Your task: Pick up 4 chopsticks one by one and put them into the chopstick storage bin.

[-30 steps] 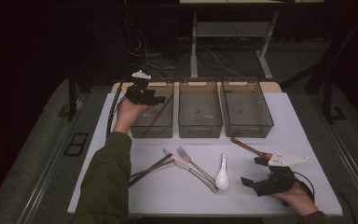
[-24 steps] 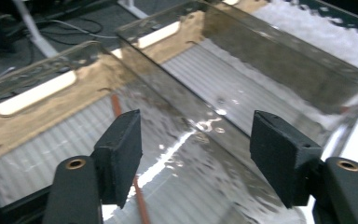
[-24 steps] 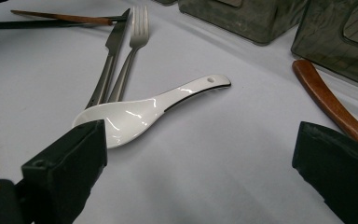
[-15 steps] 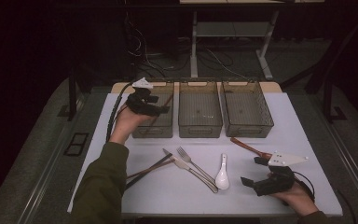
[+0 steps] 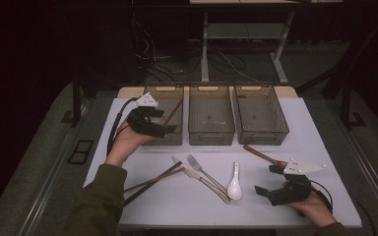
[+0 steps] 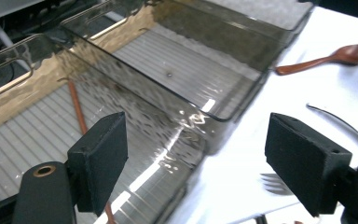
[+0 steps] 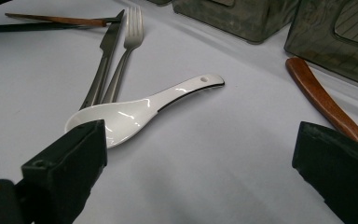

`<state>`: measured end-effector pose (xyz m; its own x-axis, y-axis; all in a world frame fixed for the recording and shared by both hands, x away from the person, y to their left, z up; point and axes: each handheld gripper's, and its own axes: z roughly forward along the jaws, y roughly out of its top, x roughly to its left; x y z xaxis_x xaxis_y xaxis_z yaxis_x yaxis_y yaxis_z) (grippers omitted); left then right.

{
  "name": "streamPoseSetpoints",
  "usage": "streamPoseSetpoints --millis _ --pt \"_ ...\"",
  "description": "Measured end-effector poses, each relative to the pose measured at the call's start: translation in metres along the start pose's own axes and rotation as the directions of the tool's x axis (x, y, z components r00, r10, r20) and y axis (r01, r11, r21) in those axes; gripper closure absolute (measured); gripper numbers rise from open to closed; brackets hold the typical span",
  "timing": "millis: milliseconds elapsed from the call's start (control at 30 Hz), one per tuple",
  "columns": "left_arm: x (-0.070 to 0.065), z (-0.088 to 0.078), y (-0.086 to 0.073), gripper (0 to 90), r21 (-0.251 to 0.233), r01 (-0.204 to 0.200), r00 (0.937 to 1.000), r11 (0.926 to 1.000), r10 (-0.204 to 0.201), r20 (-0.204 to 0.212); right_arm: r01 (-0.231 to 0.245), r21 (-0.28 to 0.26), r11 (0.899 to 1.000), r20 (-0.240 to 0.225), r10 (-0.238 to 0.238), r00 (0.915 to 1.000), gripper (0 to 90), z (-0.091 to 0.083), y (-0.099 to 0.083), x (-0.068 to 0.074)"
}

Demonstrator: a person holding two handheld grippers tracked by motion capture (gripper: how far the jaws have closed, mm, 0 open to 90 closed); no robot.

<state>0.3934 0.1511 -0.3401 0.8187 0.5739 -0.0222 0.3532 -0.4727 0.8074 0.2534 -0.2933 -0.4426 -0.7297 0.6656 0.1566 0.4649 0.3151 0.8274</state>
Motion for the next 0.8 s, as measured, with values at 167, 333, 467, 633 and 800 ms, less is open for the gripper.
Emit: streamPoseSetpoints --millis 167,333,467,633,800 --pt "-0.013 -0.005 -0.007 18.4 -0.012 -0.013 0.9997 0.9998 0.014 0.020 -0.006 -0.007 1.000 0.003 0.006 1.0000 2.9 0.000 0.000 -0.001" --pt "-0.027 -0.009 -0.015 16.7 -0.019 -0.030 0.9991 0.9994 0.031 0.030 -0.010 0.005 1.000 -0.001 0.010 0.9999 3.0 0.001 0.001 -0.001" --pt "-0.037 -0.011 -0.024 15.4 -0.025 -0.036 0.9980 0.9991 0.037 0.051 -0.006 -0.003 1.000 0.001 0.006 1.0000 2.9 0.002 0.003 -0.001" --pt "-0.047 -0.014 -0.036 14.6 -0.031 -0.043 0.9967 0.9986 0.045 0.068 0.001 0.000 1.000 0.000 -0.001 1.0000 2.9 0.003 0.003 -0.002" --pt "-0.053 -0.016 -0.049 14.5 -0.022 -0.050 0.9948 0.9985 0.052 0.088 0.004 0.008 1.000 -0.005 -0.004 1.0000 2.9 0.003 0.001 0.000"
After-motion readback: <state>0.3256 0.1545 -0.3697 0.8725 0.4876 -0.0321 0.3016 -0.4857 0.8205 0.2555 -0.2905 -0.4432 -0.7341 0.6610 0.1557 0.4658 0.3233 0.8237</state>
